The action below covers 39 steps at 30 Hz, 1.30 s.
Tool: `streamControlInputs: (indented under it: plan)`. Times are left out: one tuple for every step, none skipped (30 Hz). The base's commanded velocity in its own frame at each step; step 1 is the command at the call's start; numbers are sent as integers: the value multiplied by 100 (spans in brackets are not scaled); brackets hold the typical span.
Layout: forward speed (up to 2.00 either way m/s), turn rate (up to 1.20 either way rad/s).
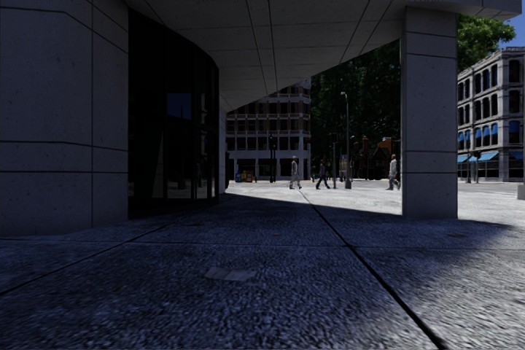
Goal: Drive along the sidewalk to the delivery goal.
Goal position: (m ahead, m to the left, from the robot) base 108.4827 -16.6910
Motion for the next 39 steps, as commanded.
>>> streamControlInputs:
  plan:
    - [200, 85]
    - [200, 99]
    - [200, 62]
    - [200, 15]
    - [200, 3]
    - [200, 3]
    - [200, 0]
    - [200, 0]
    - [200, 0]
    - [200, 0]
    - [200, 0]
    - [200, 0]
    - [200, 0]
    - [200, 0]
    - [200, 0]
    - [200, 0]
    - [197, 0]
    - [194, 0]
    - [191, 0]
    - [190, 0]
    - [189, 0]
    - [189, 0]
    - [189, 0]
    - [189, 0]
    - [189, 0]
    - [189, 0]
    - [189, 0]
    - [189, 0]
    - [189, 0]
    - [189, 0]
    - [189, 0]
    - [189, 0]
    - [189, 0]
    - [188, 0]
    - [188, 0]
    - [188, 0]
    - [188, 0]
    - [188, 0]
    - [188, 0]
